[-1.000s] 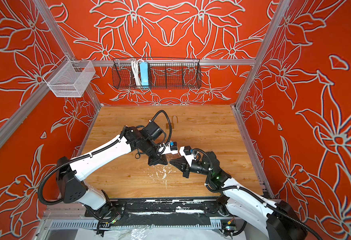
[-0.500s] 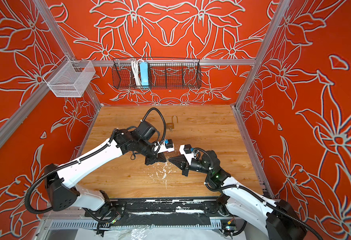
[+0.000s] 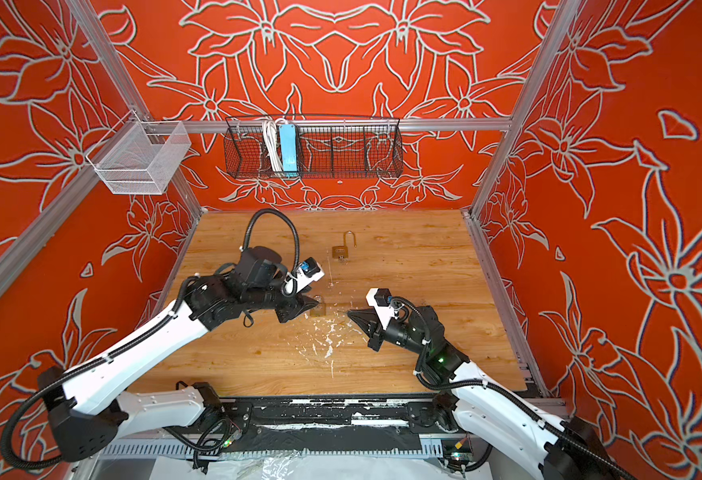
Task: Unlock with the key
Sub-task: 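Open the left gripper off the key ring and move it over the locked padlock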
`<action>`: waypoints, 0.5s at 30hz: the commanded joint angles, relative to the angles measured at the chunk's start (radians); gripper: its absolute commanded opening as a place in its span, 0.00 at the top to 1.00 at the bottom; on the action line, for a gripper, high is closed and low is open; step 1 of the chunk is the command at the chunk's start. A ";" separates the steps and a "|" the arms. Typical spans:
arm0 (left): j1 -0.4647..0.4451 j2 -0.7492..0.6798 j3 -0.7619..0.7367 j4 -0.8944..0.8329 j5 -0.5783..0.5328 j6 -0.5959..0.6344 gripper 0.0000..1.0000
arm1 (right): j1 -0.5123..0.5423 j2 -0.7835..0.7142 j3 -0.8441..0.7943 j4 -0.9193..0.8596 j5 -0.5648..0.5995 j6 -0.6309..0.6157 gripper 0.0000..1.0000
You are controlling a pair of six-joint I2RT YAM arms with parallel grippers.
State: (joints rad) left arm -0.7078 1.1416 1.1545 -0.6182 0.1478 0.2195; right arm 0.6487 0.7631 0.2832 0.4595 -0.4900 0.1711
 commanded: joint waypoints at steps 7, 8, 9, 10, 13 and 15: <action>0.011 0.030 -0.250 0.163 -0.172 -0.608 0.13 | -0.004 -0.063 -0.045 -0.041 0.172 -0.068 1.00; 0.011 0.041 -0.262 0.165 -0.206 -0.652 0.11 | -0.003 -0.063 -0.047 -0.042 0.176 -0.082 1.00; 0.011 0.049 -0.281 0.174 -0.246 -0.706 0.09 | -0.003 -0.061 -0.048 -0.041 0.182 -0.097 1.00; 0.011 0.054 -0.296 0.191 -0.270 -0.744 0.08 | -0.002 -0.058 -0.050 -0.039 0.192 -0.107 1.00; 0.013 0.110 -0.281 0.142 -0.402 -0.962 0.08 | 0.005 -0.046 -0.058 -0.025 0.237 -0.152 1.00; 0.014 0.185 -0.210 0.047 -0.416 -1.057 0.08 | 0.017 -0.038 -0.061 -0.012 0.272 -0.186 1.00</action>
State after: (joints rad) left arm -0.6998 1.2640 0.8753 -0.5034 -0.1596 -0.5888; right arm 0.6521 0.7189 0.2382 0.4236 -0.2874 0.0647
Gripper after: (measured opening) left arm 0.918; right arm 0.054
